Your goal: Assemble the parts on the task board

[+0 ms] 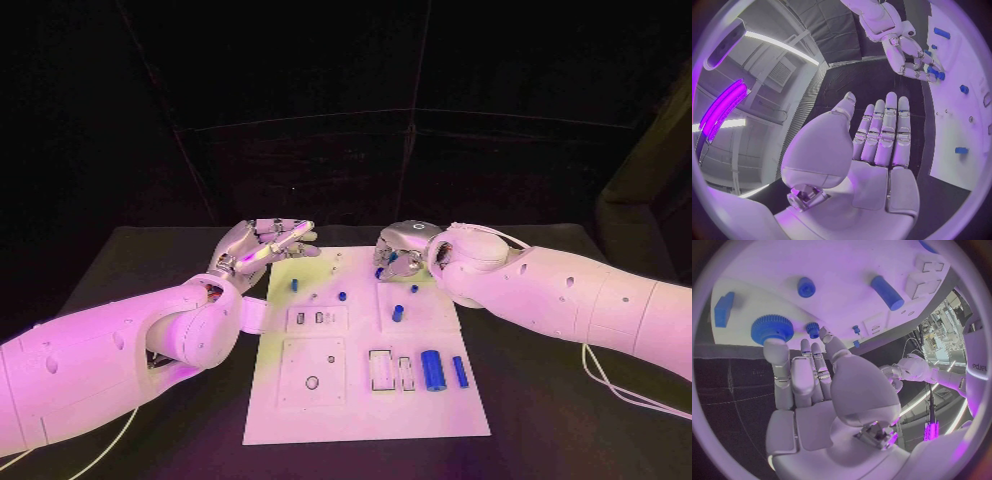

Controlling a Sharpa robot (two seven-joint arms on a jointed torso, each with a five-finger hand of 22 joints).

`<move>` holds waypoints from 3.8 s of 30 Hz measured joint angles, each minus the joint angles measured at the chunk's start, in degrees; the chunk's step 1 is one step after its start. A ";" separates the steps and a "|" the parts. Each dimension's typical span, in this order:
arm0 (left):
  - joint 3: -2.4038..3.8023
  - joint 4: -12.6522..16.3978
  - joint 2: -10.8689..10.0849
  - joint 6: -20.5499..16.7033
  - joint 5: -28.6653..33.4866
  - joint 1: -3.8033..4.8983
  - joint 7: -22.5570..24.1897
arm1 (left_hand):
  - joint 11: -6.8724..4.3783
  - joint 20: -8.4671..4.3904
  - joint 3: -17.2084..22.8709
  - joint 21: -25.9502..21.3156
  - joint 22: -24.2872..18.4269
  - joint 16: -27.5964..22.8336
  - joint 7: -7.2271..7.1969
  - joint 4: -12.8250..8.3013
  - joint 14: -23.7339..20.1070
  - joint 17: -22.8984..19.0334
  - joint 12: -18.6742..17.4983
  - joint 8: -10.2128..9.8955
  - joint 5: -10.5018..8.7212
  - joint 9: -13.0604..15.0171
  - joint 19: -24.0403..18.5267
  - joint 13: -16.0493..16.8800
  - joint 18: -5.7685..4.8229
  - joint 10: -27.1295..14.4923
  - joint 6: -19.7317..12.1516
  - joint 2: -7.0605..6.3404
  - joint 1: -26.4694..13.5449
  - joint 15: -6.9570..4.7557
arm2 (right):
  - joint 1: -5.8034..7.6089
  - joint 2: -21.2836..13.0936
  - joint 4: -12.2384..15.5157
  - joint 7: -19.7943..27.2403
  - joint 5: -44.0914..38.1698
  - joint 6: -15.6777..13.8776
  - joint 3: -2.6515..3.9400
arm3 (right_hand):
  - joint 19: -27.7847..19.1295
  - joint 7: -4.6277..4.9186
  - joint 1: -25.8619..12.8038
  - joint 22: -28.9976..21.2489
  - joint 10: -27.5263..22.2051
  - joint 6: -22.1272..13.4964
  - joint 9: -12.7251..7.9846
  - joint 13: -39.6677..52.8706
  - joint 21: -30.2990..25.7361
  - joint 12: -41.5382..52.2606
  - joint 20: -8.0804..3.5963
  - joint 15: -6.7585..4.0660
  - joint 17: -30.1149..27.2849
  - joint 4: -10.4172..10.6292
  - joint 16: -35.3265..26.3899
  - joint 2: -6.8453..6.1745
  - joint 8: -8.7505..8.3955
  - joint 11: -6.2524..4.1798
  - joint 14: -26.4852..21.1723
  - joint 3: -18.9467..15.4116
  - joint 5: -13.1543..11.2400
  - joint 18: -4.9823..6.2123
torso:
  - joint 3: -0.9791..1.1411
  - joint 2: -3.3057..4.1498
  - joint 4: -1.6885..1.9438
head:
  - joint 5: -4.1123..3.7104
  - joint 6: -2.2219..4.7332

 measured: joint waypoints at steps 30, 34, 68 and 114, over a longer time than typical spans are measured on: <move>0.00 -0.15 -0.27 0.40 -0.05 0.02 -0.67 | 0.00 -0.15 0.16 -0.23 -0.10 -0.23 0.00 -0.16 0.00 0.11 -0.37 -0.35 0.00 0.01 0.15 -0.04 -0.01 0.00 0.00 0.00 0.00 0.00 | 0.07 1.58 -2.00 0.14 -0.15 2.57 0.04 | -0.22 -0.02 -1.57 3.65 2.28 1.85 0.09 -0.06 4.01 0.00 0.62 0.00 1.20 0.06 2.20 1.07 -0.01 -0.20 0.00 9.50 -4.76 -0.90 | -0.01 0.43 0.05 | -0.09 -0.42; 0.00 -0.40 -0.22 0.54 -0.06 0.02 -0.77 | 0.00 -0.15 0.01 -0.23 -0.16 -0.23 0.00 -0.32 0.00 0.13 -0.37 -0.35 0.00 0.01 0.15 -0.04 -0.01 0.00 -0.01 0.00 0.00 0.00 | 0.12 1.83 -2.40 0.14 -0.05 3.02 0.07 | -0.22 -0.02 -1.85 3.75 2.28 1.85 0.09 -0.06 4.01 0.00 0.62 0.00 1.19 0.01 2.45 0.79 -0.01 -0.20 0.00 10.36 -4.76 -0.89 | -0.01 0.43 0.07 | -0.12 -0.51; 0.00 -1.21 -0.27 1.13 -0.08 0.08 -1.34 | 0.00 -0.14 0.01 -0.23 -0.29 -0.45 0.21 -0.64 0.20 0.23 -0.87 -0.60 0.00 -0.02 0.14 -0.03 -0.02 0.00 -0.22 0.05 0.05 0.21 | 0.11 2.57 -1.61 1.54 4.08 -7.56 0.04 | -0.44 -0.48 -3.63 5.42 4.12 3.69 0.16 -0.03 5.95 -0.01 0.60 -0.01 1.08 0.65 3.11 -1.51 0.22 -0.81 0.00 17.71 -3.49 -0.88 | -0.10 0.61 0.25 | 0.23 -0.02; 0.01 -0.11 -1.39 1.33 -0.10 0.83 -1.54 | 0.00 -0.12 0.01 -0.44 -0.28 -0.44 0.21 -0.63 0.20 0.26 -0.87 -0.60 0.00 -0.01 0.12 -0.02 -0.03 0.00 -0.22 0.19 0.19 0.21 | 1.23 11.20 -9.57 -2.47 0.30 -7.89 0.07 | -0.43 -0.32 -4.93 5.46 3.70 3.36 0.00 -0.03 6.18 0.04 0.61 -0.01 0.74 1.54 3.11 -3.22 0.14 -0.40 0.00 19.83 -3.52 -0.87 | -0.59 2.59 1.65 | -0.12 0.49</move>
